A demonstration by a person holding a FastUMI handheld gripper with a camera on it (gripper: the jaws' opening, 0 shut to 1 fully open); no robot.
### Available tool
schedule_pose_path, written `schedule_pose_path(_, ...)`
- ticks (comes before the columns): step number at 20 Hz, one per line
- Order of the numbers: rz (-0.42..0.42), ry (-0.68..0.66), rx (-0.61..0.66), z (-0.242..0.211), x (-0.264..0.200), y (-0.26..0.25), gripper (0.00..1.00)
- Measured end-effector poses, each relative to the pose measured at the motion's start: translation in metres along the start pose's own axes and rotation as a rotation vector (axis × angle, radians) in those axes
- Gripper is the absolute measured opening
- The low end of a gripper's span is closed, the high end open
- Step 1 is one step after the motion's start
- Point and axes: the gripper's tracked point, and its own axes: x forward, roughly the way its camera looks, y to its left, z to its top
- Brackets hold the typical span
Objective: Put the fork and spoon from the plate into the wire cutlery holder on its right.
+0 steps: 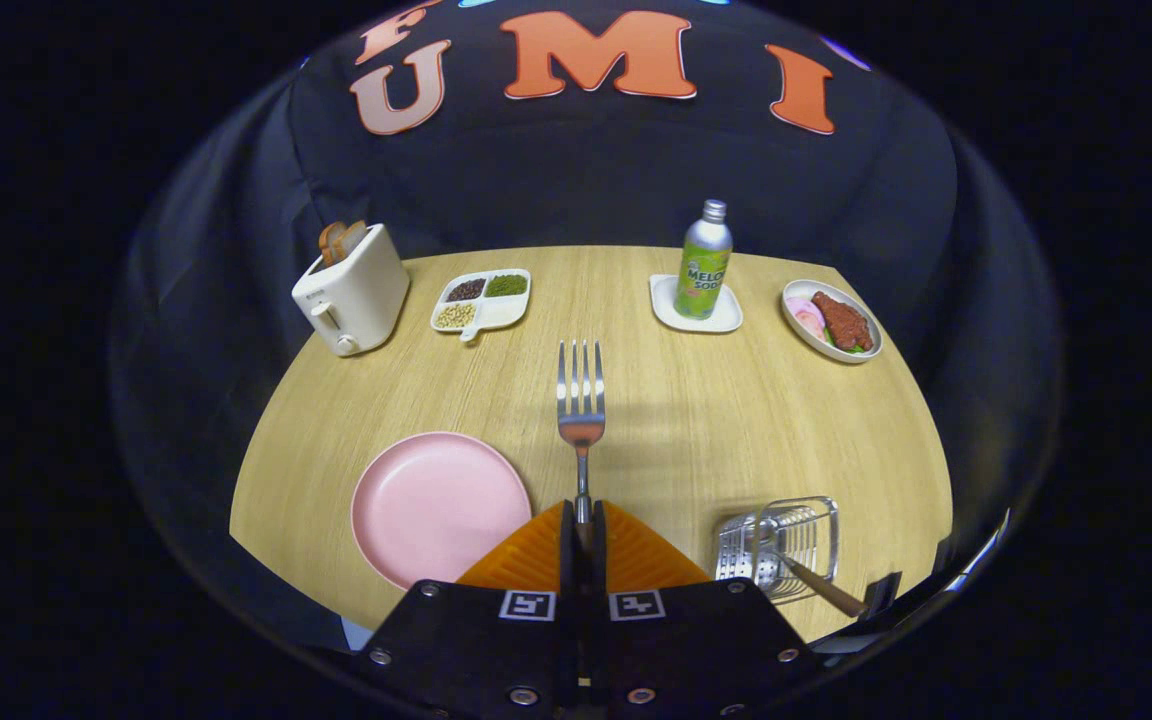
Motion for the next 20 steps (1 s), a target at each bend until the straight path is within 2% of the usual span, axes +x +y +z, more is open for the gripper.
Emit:
schedule_pose_path(10, -0.099, -0.002, -0.002, 0.011, -0.028, -0.085, 0.05)
schedule_pose_path(14, -0.138, 0.063, -0.006, -0.006, -0.031, -0.111, 0.05)
schedule_pose_path(20, -0.144, 0.177, -0.052, -0.043, -0.031, -0.117, 0.05)
